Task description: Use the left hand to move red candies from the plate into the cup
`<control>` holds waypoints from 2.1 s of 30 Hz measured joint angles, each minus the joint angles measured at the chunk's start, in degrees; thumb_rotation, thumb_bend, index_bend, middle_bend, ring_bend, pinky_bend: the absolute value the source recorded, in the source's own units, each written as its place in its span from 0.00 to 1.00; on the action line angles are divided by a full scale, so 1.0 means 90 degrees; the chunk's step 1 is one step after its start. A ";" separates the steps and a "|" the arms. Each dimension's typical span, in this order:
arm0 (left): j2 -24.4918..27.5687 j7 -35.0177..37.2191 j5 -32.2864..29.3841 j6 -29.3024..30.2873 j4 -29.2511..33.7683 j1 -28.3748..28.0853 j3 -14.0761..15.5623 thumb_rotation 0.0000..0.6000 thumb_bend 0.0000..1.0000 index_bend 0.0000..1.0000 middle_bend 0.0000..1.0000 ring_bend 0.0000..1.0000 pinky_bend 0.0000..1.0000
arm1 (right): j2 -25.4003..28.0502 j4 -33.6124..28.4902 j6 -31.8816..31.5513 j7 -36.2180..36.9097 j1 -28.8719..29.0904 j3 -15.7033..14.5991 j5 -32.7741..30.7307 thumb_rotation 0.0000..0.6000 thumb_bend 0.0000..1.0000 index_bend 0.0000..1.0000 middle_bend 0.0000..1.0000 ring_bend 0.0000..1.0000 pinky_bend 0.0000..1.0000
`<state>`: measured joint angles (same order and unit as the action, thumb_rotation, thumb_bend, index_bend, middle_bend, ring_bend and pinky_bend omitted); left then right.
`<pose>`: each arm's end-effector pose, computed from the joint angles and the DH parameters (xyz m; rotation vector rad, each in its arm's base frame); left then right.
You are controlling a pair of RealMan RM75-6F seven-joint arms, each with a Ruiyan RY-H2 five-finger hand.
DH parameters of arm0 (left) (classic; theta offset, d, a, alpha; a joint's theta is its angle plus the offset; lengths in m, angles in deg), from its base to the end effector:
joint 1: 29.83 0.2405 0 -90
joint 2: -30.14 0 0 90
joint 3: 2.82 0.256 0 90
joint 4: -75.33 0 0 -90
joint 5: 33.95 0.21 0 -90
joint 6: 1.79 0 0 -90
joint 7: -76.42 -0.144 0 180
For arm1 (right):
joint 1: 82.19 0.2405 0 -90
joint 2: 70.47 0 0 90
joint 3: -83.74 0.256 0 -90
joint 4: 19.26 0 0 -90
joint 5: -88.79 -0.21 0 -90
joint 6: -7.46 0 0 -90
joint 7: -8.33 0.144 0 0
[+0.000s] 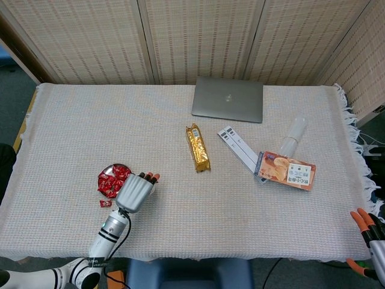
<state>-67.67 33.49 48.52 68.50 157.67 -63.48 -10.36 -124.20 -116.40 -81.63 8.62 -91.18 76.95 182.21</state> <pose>-0.1353 0.2901 -0.0333 -1.8451 -0.3728 -0.9091 -0.3260 -0.0678 0.1898 1.4215 -1.0270 0.6544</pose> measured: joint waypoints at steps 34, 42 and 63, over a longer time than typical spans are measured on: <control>0.1054 -0.0169 -0.1228 -0.1004 0.1062 -0.0129 0.0241 1.00 0.37 0.04 0.04 0.14 0.99 | -0.0020 -0.0020 0.0078 -0.0063 0.0026 0.0017 -0.0057 1.00 0.04 0.00 0.00 0.00 0.15; 0.0753 0.0202 -0.0906 -0.0788 0.0505 -0.0176 0.0253 1.00 0.42 0.24 0.30 0.37 0.99 | -0.0017 -0.0034 0.0110 -0.0061 0.0040 0.0031 -0.0101 1.00 0.04 0.00 0.00 0.00 0.16; 0.0377 0.0919 -0.0957 -0.0840 -0.0544 -0.0561 -0.0276 1.00 0.45 0.30 0.34 0.41 1.00 | -0.0001 -0.0075 0.0198 -0.0051 0.0076 0.0129 -0.0359 1.00 0.04 0.00 0.00 0.00 0.16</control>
<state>-64.27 41.76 39.91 60.95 152.78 -68.53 -12.85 -124.21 -117.08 -79.86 8.15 -90.50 78.11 178.99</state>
